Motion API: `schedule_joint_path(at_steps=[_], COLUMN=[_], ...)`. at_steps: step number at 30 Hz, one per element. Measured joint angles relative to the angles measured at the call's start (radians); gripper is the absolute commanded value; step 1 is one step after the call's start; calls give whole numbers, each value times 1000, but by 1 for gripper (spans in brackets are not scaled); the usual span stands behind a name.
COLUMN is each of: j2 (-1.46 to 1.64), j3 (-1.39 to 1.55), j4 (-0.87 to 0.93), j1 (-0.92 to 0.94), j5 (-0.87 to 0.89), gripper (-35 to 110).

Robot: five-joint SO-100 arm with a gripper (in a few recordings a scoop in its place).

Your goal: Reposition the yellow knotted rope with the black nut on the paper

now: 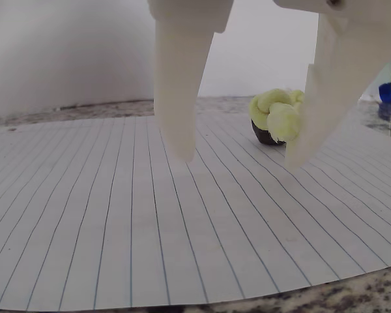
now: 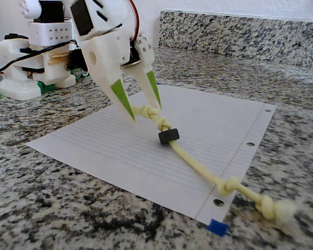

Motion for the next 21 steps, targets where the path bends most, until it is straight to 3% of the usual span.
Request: schedule_joint_path(at_steps=[9,21], j2=[15,-135], j3=[-48,-115], j4=[-104,-121], j1=[29,29], j5=[-155,-158], gripper=[51,50])
